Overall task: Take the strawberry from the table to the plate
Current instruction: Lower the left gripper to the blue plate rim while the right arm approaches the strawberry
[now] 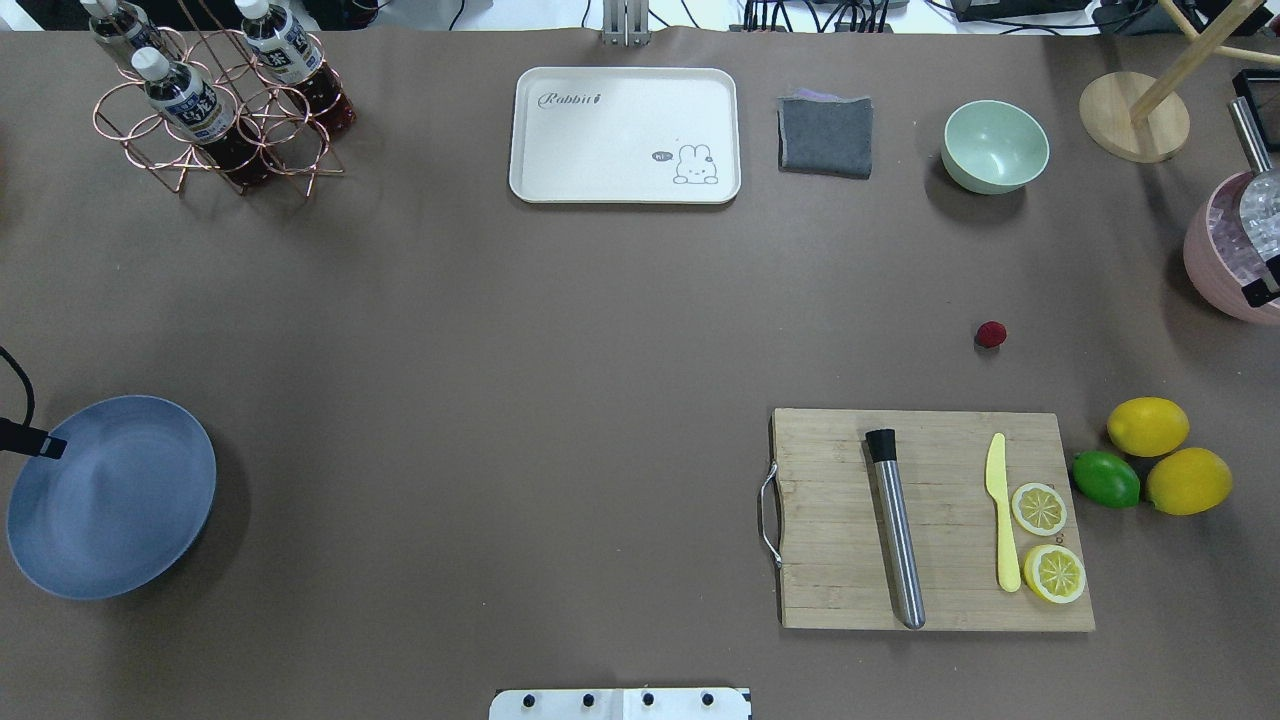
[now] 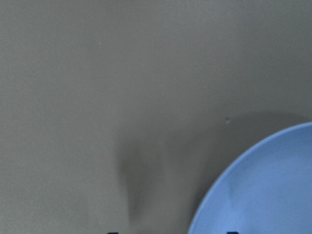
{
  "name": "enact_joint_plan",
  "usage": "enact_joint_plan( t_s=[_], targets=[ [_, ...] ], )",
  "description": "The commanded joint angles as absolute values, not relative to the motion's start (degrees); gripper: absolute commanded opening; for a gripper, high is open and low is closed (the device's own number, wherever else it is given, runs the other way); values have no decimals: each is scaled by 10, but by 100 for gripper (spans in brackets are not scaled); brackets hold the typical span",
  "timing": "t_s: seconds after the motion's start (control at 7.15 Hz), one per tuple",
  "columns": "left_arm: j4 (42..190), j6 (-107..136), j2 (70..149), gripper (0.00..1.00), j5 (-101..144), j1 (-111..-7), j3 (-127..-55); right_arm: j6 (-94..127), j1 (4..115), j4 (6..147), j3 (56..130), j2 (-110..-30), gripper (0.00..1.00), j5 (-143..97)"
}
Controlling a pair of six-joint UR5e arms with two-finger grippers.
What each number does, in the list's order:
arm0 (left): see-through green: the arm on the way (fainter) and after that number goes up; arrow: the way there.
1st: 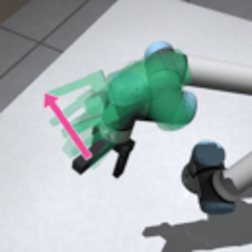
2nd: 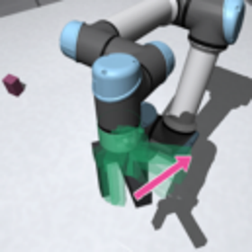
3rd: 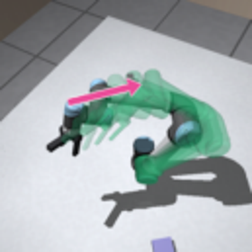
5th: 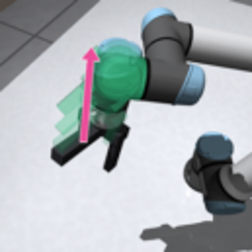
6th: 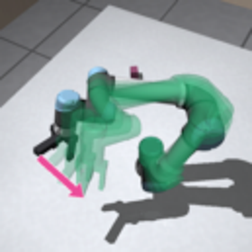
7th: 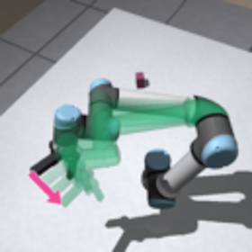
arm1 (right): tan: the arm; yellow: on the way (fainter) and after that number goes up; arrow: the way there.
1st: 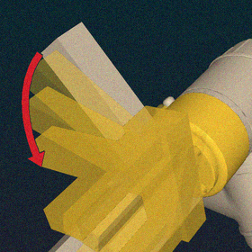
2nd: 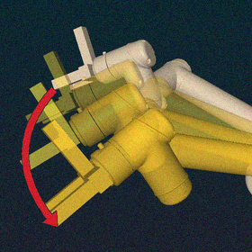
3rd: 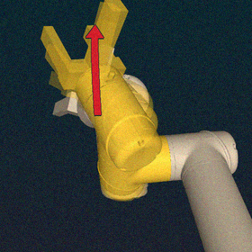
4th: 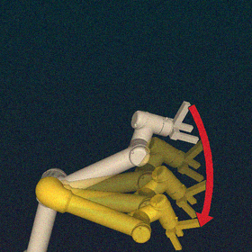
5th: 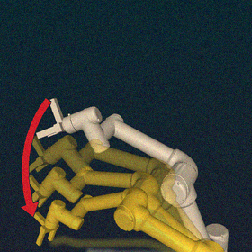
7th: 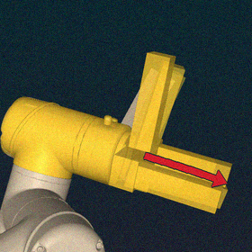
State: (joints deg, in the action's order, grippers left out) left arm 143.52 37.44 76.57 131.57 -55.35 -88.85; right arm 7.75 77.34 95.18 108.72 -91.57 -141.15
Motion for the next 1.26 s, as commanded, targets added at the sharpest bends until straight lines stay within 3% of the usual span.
enact_joint_plan(
  t_s=[0.0,0.14,0.28,0.42,0.84,1.12],
  targets=[
    [1459,375,748,51,1316,-544,-886,77,773,952,1087,-916,100,-1411],
    [1462,379,748,24,1316,-543,-888,77,773,952,1087,-916,100,-1411],
    [1462,380,748,7,1316,-540,-889,77,773,952,1087,-917,100,-1411],
    [1462,381,748,0,1317,-540,-889,78,773,952,1089,-917,100,-1411],
    [1456,386,747,0,1354,-547,-920,92,773,952,1090,-901,98,-1413],
    [1424,446,791,0,1411,-569,-944,136,754,952,1084,-854,99,-1421]
  ],
)
